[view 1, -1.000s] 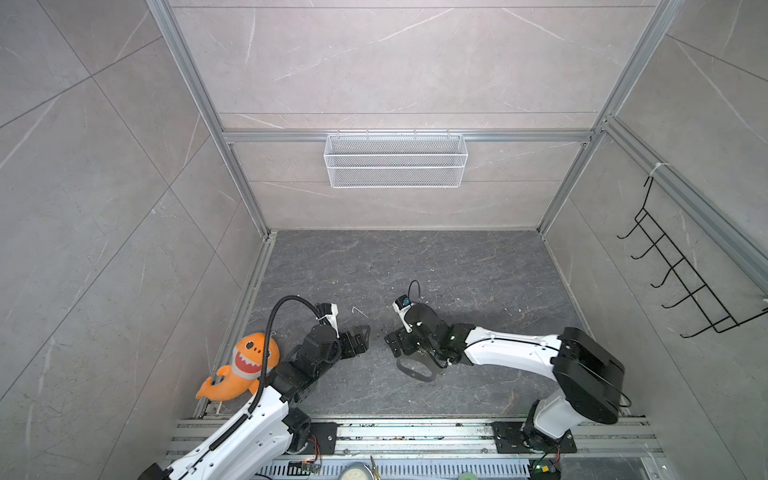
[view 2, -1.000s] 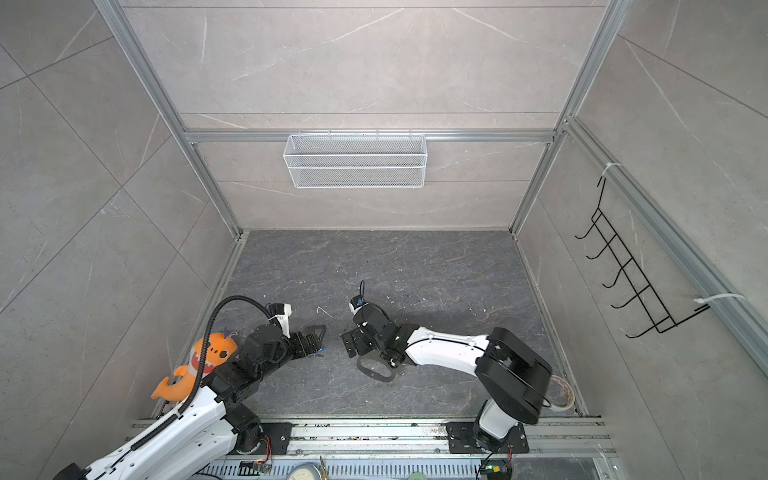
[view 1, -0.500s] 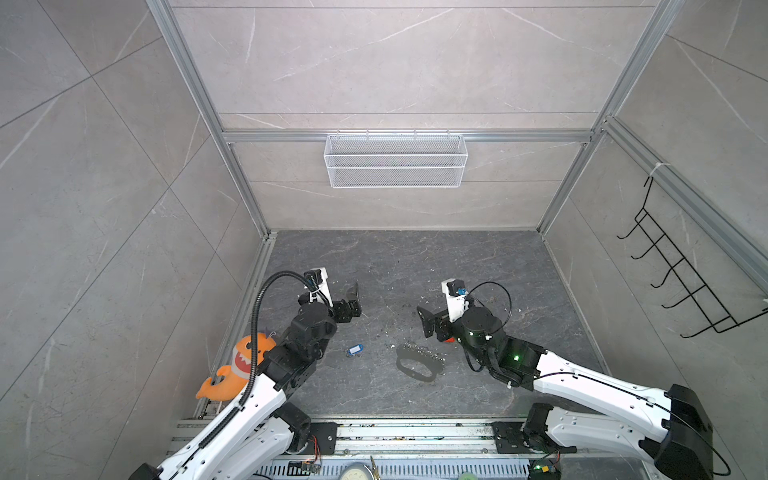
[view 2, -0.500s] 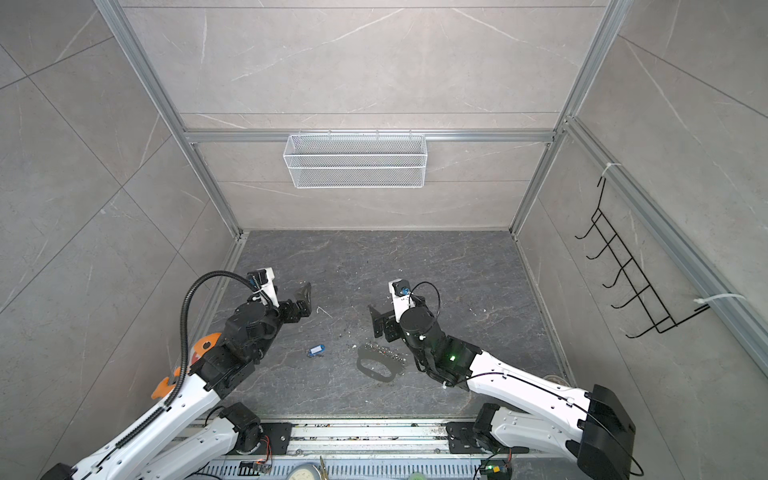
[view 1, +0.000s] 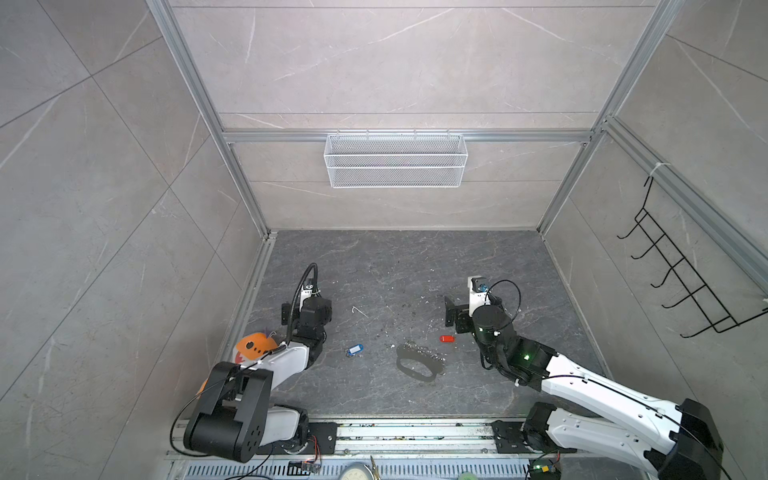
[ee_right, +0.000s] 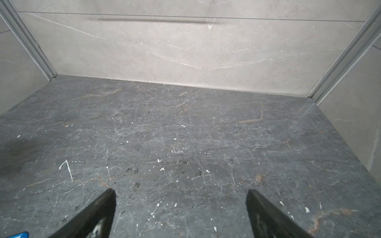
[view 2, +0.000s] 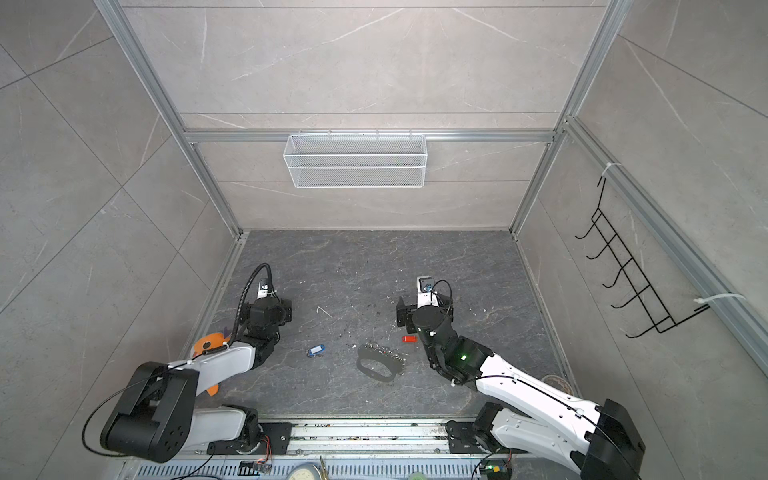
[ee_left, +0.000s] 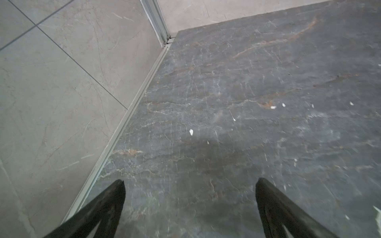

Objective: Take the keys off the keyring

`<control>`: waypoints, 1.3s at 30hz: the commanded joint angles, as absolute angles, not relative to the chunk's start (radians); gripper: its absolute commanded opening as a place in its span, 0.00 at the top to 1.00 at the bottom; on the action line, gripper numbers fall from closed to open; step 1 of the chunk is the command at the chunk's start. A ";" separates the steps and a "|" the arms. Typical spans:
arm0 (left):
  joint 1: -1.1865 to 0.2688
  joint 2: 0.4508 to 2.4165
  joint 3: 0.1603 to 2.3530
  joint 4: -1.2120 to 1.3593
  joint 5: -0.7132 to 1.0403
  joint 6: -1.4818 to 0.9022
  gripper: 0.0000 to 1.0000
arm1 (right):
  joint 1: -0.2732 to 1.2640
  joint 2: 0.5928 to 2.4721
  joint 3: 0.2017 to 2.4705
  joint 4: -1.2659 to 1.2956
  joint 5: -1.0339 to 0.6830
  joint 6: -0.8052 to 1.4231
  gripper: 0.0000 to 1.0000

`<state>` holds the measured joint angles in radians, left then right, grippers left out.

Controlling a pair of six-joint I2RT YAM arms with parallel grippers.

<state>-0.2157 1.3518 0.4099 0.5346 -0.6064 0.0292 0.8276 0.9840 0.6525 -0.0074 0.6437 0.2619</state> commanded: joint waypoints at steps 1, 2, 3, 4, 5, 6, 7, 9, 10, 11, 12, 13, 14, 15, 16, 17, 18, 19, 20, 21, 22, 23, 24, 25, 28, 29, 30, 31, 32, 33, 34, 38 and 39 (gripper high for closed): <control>-0.168 1.410 0.374 0.794 -0.500 0.081 0.00 | 0.792 0.932 0.621 -0.003 0.640 0.273 0.00; -0.157 1.444 0.370 0.817 -0.476 0.080 0.01 | 0.779 0.914 0.611 0.004 0.653 0.284 0.00; -0.154 1.472 0.367 0.871 -0.476 0.099 0.01 | 0.767 0.893 0.594 0.023 0.658 0.289 0.00; -0.140 1.469 0.391 0.822 -0.442 0.080 0.01 | 0.750 0.865 0.566 0.068 0.637 0.272 0.00; -0.110 1.453 0.411 0.742 -0.376 0.053 0.01 | 0.736 0.833 0.541 0.105 0.625 0.259 0.00; -0.093 1.460 0.415 0.742 -0.345 0.049 0.00 | 0.723 0.806 0.517 0.139 0.620 0.245 0.00; -0.083 1.464 0.421 0.735 -0.328 0.046 0.00 | 0.708 0.782 0.494 0.177 0.612 0.217 0.00; -0.035 1.461 0.399 0.761 -0.230 0.021 0.00 | 0.672 0.760 0.464 0.225 0.589 0.173 0.00; -0.010 1.475 0.361 0.824 -0.165 0.009 0.00 | 0.654 0.762 0.456 0.237 0.573 0.159 0.00; -0.008 1.531 0.319 0.983 -0.153 0.035 0.00 | 0.635 0.772 0.446 0.259 0.556 0.142 0.00; -0.009 1.521 0.320 0.965 -0.151 0.027 0.00 | 0.614 0.788 0.432 0.290 0.545 0.122 0.00; 0.000 1.490 0.350 0.845 -0.141 0.011 0.00 | 0.592 0.804 0.422 0.311 0.537 0.112 0.00; 0.013 1.506 0.353 0.875 -0.141 0.001 0.00 | 0.563 0.825 0.414 0.332 0.519 0.105 0.00; 0.014 1.515 0.351 0.892 -0.159 -0.002 0.00 | 0.530 0.844 0.404 0.352 0.491 0.101 0.00; 0.015 1.500 0.357 0.852 -0.158 -0.009 0.00 | 0.493 0.868 0.394 0.376 0.462 0.103 0.00; 0.015 1.500 0.356 0.859 -0.159 -0.008 0.00 | 0.447 0.890 0.383 0.394 0.422 0.106 0.00; 0.014 1.508 0.353 0.874 -0.163 -0.008 0.00 | 0.408 0.911 0.380 0.402 0.396 0.111 0.00; 0.015 1.501 0.355 0.858 -0.160 -0.009 0.00 | 0.367 0.933 0.377 0.405 0.377 0.122 0.00; 0.016 1.500 0.356 0.856 -0.158 -0.008 0.00 | 0.325 0.955 0.377 0.410 0.344 0.128 0.00; 0.016 1.504 0.352 0.870 -0.160 -0.008 0.00 | 0.296 0.972 0.370 0.424 0.319 0.119 0.00; 0.017 1.501 0.354 0.861 -0.160 -0.008 0.00 | 0.276 0.987 0.358 0.447 0.305 0.105 0.00; 0.017 1.499 0.354 0.859 -0.158 -0.008 0.00 | 0.262 1.006 0.346 0.473 0.296 0.088 0.00; 0.016 1.502 0.353 0.865 -0.160 -0.008 0.00 | 0.253 1.029 0.336 0.498 0.293 0.083 0.00; 0.017 1.502 0.354 0.862 -0.160 -0.007 0.00 | 0.241 1.064 0.327 0.531 0.270 0.077 0.00; 0.017 1.503 0.357 0.859 -0.158 -0.009 0.00 | 0.223 1.157 0.323 0.597 0.276 0.039 0.00; 0.016 1.503 0.359 0.855 -0.156 -0.008 0.00 | 0.208 1.183 0.319 0.642 0.255 0.023 0.00; 0.020 1.503 0.360 0.854 -0.154 -0.010 0.00 | 0.195 1.210 0.318 0.675 0.241 0.005 0.00; 0.020 1.503 0.360 0.851 -0.152 -0.011 0.00 | 0.176 1.244 0.322 0.716 0.222 -0.006 0.00; 0.021 1.503 0.361 0.850 -0.151 -0.011 0.00 | 0.153 1.277 0.326 0.750 0.193 -0.007 0.00; 0.022 1.503 0.362 0.849 -0.150 -0.012 0.00 | 0.127 1.311 0.341 0.750 0.153 0.003 0.00; 0.023 1.503 0.362 0.847 -0.147 -0.013 0.00 | 0.114 1.354 0.352 0.755 0.122 0.004 0.00; 0.033 1.503 0.364 0.842 -0.135 -0.017 0.00 | 0.111 1.507 0.363 0.857 0.090 -0.005 0.00; 0.034 1.503 0.365 0.841 -0.134 -0.017 0.00 | 0.111 1.533 0.359 0.903 0.084 -0.004 0.00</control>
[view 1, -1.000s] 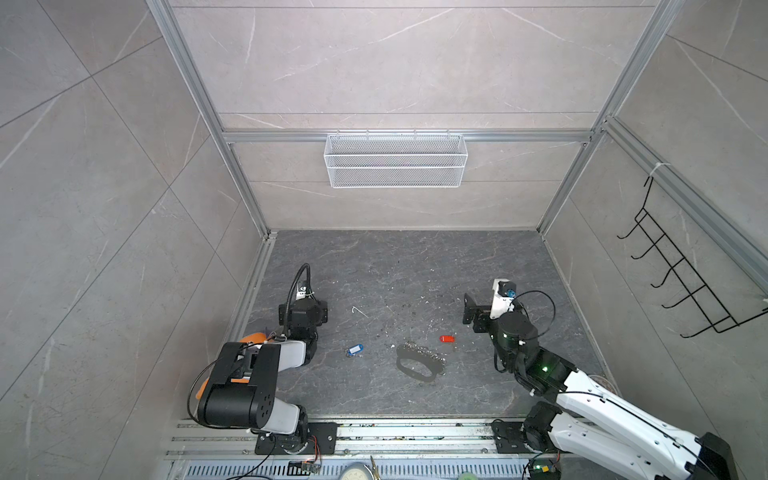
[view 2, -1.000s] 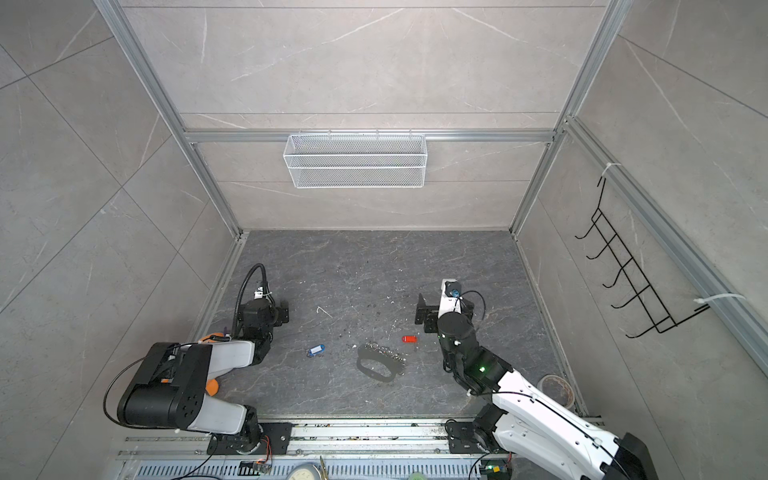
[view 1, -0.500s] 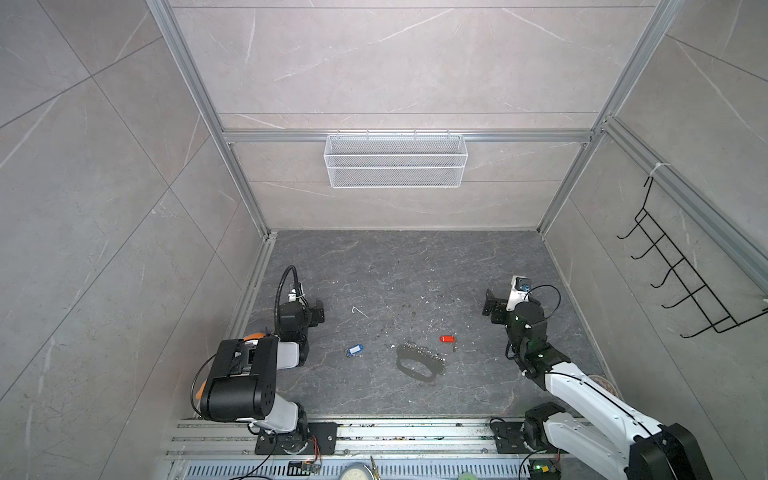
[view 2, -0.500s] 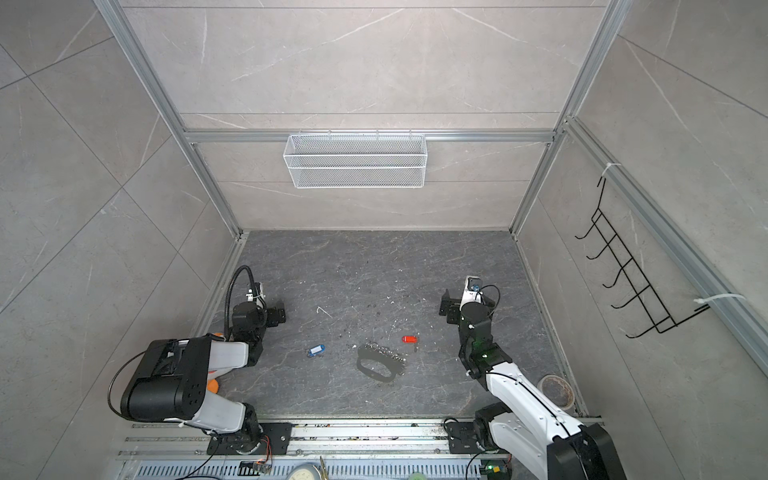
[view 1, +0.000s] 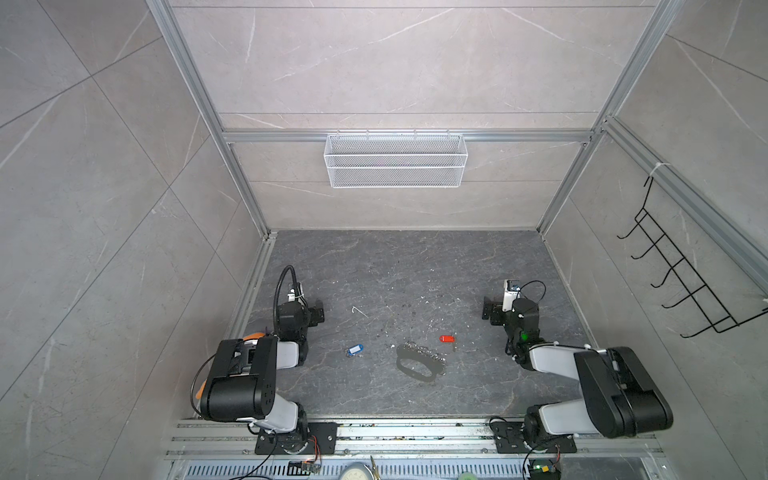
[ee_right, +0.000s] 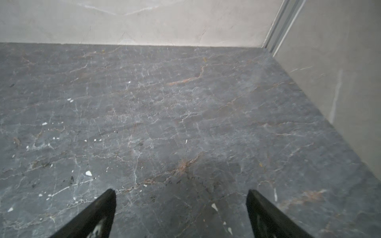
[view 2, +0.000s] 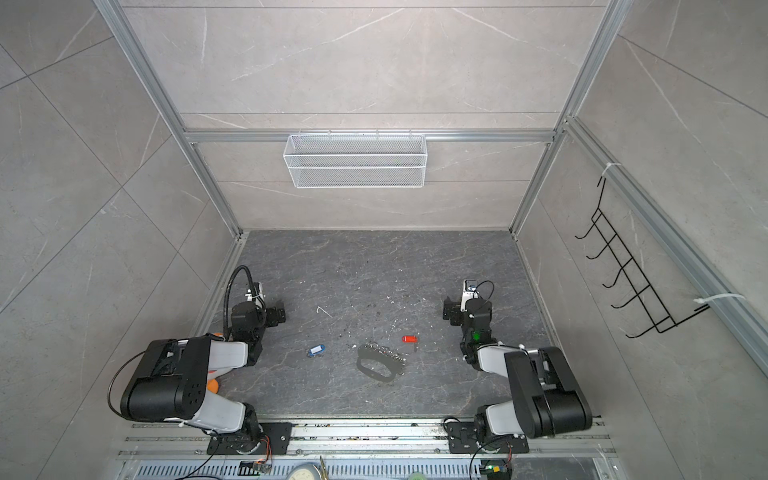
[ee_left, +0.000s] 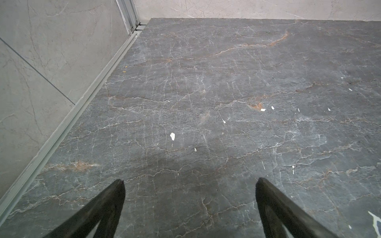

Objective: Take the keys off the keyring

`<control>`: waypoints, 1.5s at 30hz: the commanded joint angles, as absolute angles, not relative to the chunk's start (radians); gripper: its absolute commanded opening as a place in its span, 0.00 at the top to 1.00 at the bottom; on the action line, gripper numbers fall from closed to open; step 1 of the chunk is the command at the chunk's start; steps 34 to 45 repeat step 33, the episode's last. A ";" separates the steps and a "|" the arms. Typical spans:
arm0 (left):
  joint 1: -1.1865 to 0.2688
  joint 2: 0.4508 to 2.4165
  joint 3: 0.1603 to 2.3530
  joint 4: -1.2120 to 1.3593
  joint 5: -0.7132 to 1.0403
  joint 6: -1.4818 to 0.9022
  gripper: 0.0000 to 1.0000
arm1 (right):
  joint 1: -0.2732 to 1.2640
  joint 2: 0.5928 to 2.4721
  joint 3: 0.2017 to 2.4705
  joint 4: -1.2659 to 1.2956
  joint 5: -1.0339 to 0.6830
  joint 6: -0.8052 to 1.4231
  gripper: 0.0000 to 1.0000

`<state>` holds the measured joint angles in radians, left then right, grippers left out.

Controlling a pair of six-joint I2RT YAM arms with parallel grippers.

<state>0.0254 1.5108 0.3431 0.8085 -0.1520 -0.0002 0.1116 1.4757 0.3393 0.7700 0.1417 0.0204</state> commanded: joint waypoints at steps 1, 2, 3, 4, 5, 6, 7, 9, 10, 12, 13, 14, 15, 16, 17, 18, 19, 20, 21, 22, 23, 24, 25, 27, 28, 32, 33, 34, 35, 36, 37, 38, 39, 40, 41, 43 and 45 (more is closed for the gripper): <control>0.034 1.503 0.366 0.842 -0.134 -0.018 0.00 | 0.108 1.523 0.362 0.880 0.079 -0.004 0.00; 0.034 1.503 0.365 0.841 -0.134 -0.017 0.00 | 0.107 1.508 0.372 0.831 0.076 -0.004 0.00; 0.034 1.503 0.365 0.842 -0.134 -0.018 0.00 | 0.107 1.517 0.367 0.863 0.079 -0.004 0.00; 0.034 1.503 0.366 0.841 -0.134 -0.018 0.00 | 0.107 1.525 0.362 0.889 0.078 -0.004 0.00; 0.033 1.503 0.366 0.842 -0.133 -0.018 0.00 | 0.107 1.518 0.364 0.868 0.081 -0.006 0.00; 0.034 1.504 0.367 0.841 -0.134 -0.017 0.00 | 0.107 1.513 0.367 0.851 0.081 -0.007 0.00; 0.034 1.505 0.368 0.841 -0.133 -0.020 0.00 | 0.107 1.516 0.365 0.864 0.081 -0.008 0.00; 0.034 1.506 0.368 0.838 -0.130 -0.020 0.00 | 0.108 1.516 0.361 0.870 0.081 -0.007 0.00; 0.036 1.506 0.368 0.838 -0.130 -0.020 0.00 | 0.108 1.513 0.364 0.861 0.080 -0.007 0.00; 0.036 1.505 0.368 0.838 -0.129 -0.021 0.00 | 0.108 1.514 0.362 0.865 0.081 -0.009 0.00; 0.036 1.504 0.368 0.838 -0.129 -0.021 0.00 | 0.107 1.514 0.363 0.862 0.081 -0.009 0.00; 0.035 1.505 0.368 0.839 -0.129 -0.019 0.00 | 0.108 1.514 0.363 0.865 0.081 -0.009 0.01; 0.036 1.504 0.368 0.838 -0.129 -0.020 0.00 | 0.108 1.514 0.363 0.864 0.081 -0.008 0.00; 0.036 1.505 0.368 0.838 -0.130 -0.019 0.00 | 0.107 1.514 0.363 0.863 0.081 -0.008 0.00; 0.036 1.505 0.367 0.838 -0.129 -0.019 0.00 | 0.108 1.514 0.363 0.863 0.081 -0.008 0.00; 0.036 1.504 0.368 0.838 -0.129 -0.020 0.00 | 0.108 1.514 0.363 0.864 0.080 -0.009 0.00; 0.036 1.505 0.367 0.839 -0.130 -0.020 0.00 | 0.107 1.514 0.363 0.863 0.081 -0.008 0.00; 0.036 1.504 0.367 0.838 -0.129 -0.019 0.00 | 0.108 1.514 0.364 0.864 0.081 -0.009 0.00; 0.036 1.504 0.367 0.839 -0.129 -0.020 0.00 | 0.108 1.514 0.365 0.863 0.080 -0.008 0.00; 0.037 1.503 0.367 0.840 -0.130 -0.019 0.00 | 0.108 1.514 0.365 0.862 0.081 -0.009 0.00; 0.037 1.504 0.365 0.839 -0.129 -0.020 0.00 | 0.107 1.516 0.366 0.860 0.080 -0.008 0.00; 0.036 1.503 0.366 0.839 -0.129 -0.021 0.00 | 0.107 1.516 0.365 0.860 0.081 -0.009 0.00; 0.036 1.504 0.367 0.840 -0.129 -0.020 0.00 | 0.109 1.516 0.368 0.858 0.080 -0.009 0.00; 0.036 1.503 0.367 0.839 -0.129 -0.021 0.00 | 0.109 1.517 0.368 0.857 0.081 -0.008 0.01; 0.037 1.504 0.367 0.839 -0.129 -0.021 0.00 | 0.108 1.517 0.369 0.856 0.080 -0.008 0.00; 0.036 1.503 0.366 0.839 -0.129 -0.019 0.00 | 0.108 1.517 0.367 0.857 0.081 -0.007 0.00; 0.035 1.503 0.367 0.839 -0.129 -0.020 0.00 | 0.108 1.516 0.367 0.859 0.080 -0.007 0.00; 0.035 1.503 0.367 0.839 -0.129 -0.020 0.00 | 0.108 1.516 0.367 0.859 0.080 -0.007 0.00; 0.035 1.503 0.367 0.839 -0.129 -0.020 0.00 | 0.108 1.516 0.367 0.859 0.080 -0.007 0.00; 0.035 1.503 0.367 0.839 -0.129 -0.020 0.00 | 0.108 1.516 0.367 0.859 0.080 -0.007 0.00; 0.035 1.503 0.367 0.839 -0.129 -0.020 0.00 | 0.108 1.516 0.367 0.859 0.080 -0.007 0.00; 0.035 1.503 0.367 0.839 -0.129 -0.020 0.00 | 0.108 1.516 0.367 0.859 0.080 -0.007 0.00; 0.035 1.503 0.367 0.839 -0.129 -0.020 0.00 | 0.108 1.516 0.367 0.859 0.080 -0.007 0.00; 0.035 1.503 0.367 0.839 -0.129 -0.020 0.00 | 0.108 1.516 0.367 0.859 0.080 -0.007 0.00; 0.035 1.503 0.367 0.839 -0.129 -0.020 0.00 | 0.108 1.516 0.367 0.859 0.080 -0.007 0.00; 0.035 1.503 0.367 0.839 -0.129 -0.020 0.00 | 0.108 1.516 0.367 0.859 0.080 -0.007 0.00; 0.035 1.503 0.367 0.839 -0.129 -0.020 0.00 | 0.108 1.516 0.367 0.859 0.080 -0.007 0.00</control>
